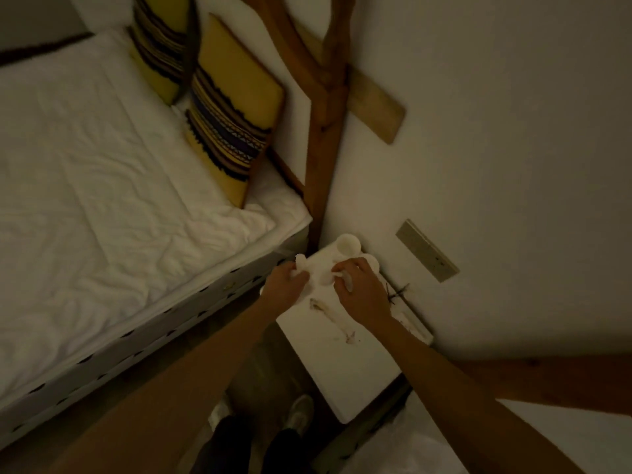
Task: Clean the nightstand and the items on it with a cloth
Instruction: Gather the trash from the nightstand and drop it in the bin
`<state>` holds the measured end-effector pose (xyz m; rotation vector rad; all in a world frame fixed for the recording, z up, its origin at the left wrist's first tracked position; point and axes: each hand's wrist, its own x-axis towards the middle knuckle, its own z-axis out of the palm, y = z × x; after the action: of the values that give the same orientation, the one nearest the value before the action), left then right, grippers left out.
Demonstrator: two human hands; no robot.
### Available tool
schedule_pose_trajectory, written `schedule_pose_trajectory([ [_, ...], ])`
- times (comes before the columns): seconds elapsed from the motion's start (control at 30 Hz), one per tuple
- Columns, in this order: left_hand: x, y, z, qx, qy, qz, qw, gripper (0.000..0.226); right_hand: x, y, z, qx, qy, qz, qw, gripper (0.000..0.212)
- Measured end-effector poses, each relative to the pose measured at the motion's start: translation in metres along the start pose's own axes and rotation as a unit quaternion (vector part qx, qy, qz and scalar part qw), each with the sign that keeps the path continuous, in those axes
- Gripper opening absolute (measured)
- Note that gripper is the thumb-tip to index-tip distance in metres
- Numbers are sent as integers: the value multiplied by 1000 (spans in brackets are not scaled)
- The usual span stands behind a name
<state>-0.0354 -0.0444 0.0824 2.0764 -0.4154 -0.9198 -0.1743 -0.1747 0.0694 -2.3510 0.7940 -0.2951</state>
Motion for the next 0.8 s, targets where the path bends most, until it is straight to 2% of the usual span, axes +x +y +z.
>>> schedule_pose_trajectory([
  [0.1,-3,-7,-31,-34,47,-10,998,31,17,-30,15,7,-63,-29,998,25],
  [0.23,-10,-24,-85,-85,123,-27,988,18,34,-82,45,3,-86,-102,991,24],
  [0.43,-42,-78,-179,-152,207,-65,964,21,39,-175,106,63,-135,-188,971,19],
  [0.53,-70,-117,-231,-180,258,-93,945,29,33,-230,142,64,-179,-220,957,18],
  [0.6,-90,-148,-264,-194,292,-105,931,27,27,-266,166,58,-221,-238,944,19],
  [0.67,-112,-177,-296,-223,329,-117,910,24,17,-303,191,50,-258,-260,929,21],
  [0.8,-171,-244,-367,-289,391,-157,860,36,-13,-392,250,30,-307,-314,898,24],
])
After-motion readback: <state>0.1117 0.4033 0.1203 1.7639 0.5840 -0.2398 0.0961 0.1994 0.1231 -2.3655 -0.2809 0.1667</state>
